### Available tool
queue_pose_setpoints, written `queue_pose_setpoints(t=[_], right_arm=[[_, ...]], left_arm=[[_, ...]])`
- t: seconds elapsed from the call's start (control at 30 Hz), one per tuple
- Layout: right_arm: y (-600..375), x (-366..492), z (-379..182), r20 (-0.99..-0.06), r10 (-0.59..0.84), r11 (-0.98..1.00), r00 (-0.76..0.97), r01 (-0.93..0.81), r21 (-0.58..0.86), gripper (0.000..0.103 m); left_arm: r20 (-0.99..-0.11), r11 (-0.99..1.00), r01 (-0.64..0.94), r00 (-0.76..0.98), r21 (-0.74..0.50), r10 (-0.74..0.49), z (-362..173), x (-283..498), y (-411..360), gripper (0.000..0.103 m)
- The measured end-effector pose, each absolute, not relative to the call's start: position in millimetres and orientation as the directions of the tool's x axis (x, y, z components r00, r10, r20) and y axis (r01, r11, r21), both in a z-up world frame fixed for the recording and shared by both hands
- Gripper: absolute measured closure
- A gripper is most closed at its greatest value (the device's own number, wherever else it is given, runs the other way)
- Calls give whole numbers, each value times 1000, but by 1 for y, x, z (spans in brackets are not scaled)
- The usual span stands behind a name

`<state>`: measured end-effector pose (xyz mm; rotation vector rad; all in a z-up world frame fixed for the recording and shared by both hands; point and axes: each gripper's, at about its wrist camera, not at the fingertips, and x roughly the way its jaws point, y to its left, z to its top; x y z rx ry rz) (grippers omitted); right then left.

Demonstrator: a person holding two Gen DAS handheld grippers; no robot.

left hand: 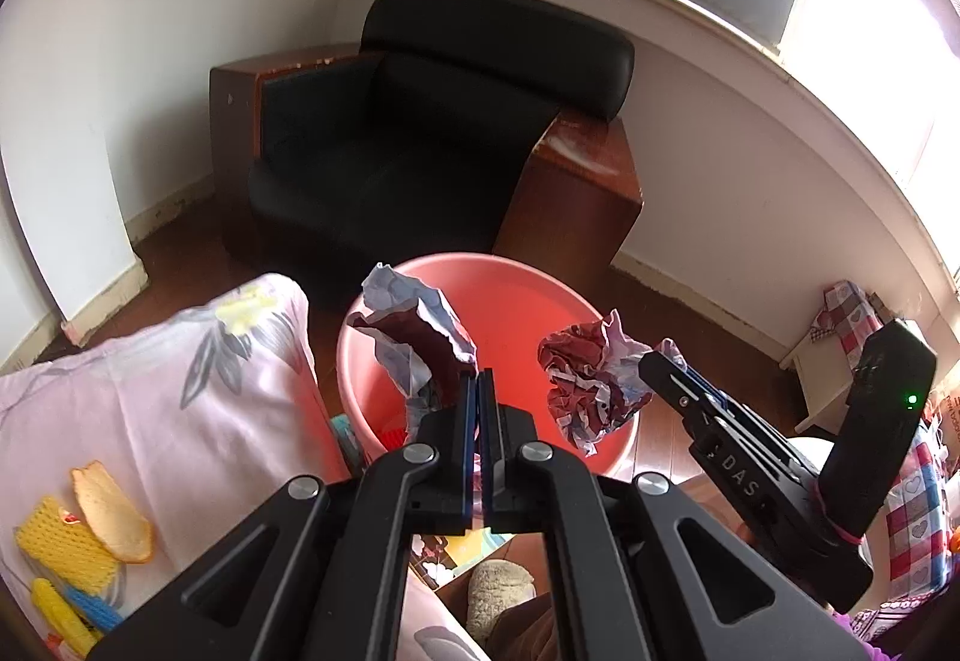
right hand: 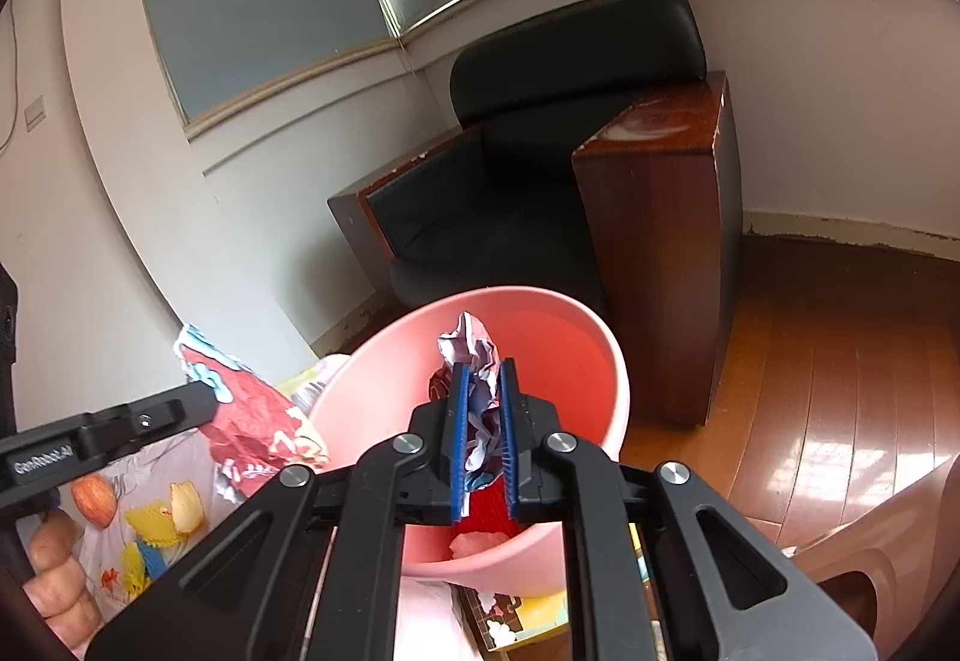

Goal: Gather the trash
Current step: 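Open both tools to drop the foil wrappers into the bin, then move both tools back over the table toward the orange plastic bag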

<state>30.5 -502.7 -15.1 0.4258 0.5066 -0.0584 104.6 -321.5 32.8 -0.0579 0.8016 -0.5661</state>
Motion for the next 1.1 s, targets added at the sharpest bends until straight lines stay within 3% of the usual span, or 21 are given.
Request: queue_pose_setpoints(t=[0.43, 0.5, 0.57, 0.63, 0.87, 1.1], right_arm=[[-508, 43, -28, -525, 43, 906, 850, 189, 379, 91], [-505, 46, -28, -538, 42, 905, 842, 196, 377, 85], [-506, 46, -30, -537, 45, 902, 842, 197, 385, 70], [-507, 45, -30, -532, 46, 898, 846, 198, 394, 63], [-504, 42, -31, -527, 52, 899, 848, 190, 394, 62], [-502, 33, -26, -510, 65, 900, 858, 170, 401, 62]], left_arm=[[-692, 846, 466, 521, -259, -499, 13, 117, -335, 102], [-691, 848, 459, 524, -263, -498, 12, 117, -336, 97], [-693, 849, 459, 522, -264, -497, 11, 116, -335, 81], [-690, 850, 458, 527, -261, -496, 11, 114, -333, 72], [-682, 852, 459, 541, -252, -493, 14, 109, -326, 58], [-677, 863, 435, 557, -256, -481, 17, 102, -310, 54]])
